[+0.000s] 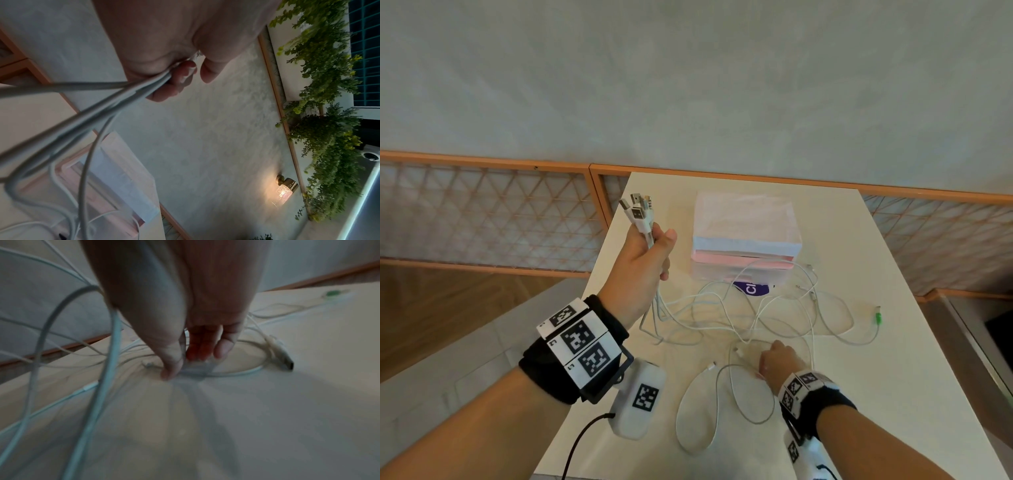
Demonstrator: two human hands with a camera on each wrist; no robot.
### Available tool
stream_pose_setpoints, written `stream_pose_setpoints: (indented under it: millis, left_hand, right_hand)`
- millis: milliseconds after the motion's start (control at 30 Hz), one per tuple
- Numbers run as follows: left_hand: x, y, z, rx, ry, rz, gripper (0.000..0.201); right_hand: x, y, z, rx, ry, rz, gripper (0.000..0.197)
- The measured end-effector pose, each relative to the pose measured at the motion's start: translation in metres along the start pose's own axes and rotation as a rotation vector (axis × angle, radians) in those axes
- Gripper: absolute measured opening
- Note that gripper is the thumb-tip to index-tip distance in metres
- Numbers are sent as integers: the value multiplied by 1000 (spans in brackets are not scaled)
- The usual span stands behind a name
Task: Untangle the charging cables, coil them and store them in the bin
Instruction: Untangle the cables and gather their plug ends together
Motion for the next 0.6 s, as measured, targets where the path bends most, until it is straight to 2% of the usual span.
stream_pose_setpoints:
  millis: [67,167,300,367,433,533,600]
  left_hand:
    - [-1,-1,0,0,-27,10,16]
    - [1,-1,1,-5,-42,31,18]
    - [2,4,4,2,-51,66,29]
    - [-1,5,3,18,-67,68,31]
    - [-6,6,1,26,-87,69,31]
    - [-18,5,-4,27,-98,95,28]
    - [-28,4,-6,20,-90,110,23]
  right_hand:
    - [7,-4,-1,48,-35,9,30]
    - [33,-12,-15,118,63,-27,7]
    - [95,-30,-44,78,188,-157,18]
    - [127,-44,-54,49,419,-250,16]
    - [155,-62,-54,70,765,-340,19]
    - [188,-95,-31,212,1168,-402,12]
    - [202,-115,-6,336,1320,-385,13]
Point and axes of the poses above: each hand's wrist, its own y-axis towards the middle knuckle, its own x-axis out of the back of the hand, z = x × y, the point moved 2 cm from there along y, towards the middle knuckle, and after that the axes turned 3 degrees about -x, right-handed, at the moved point
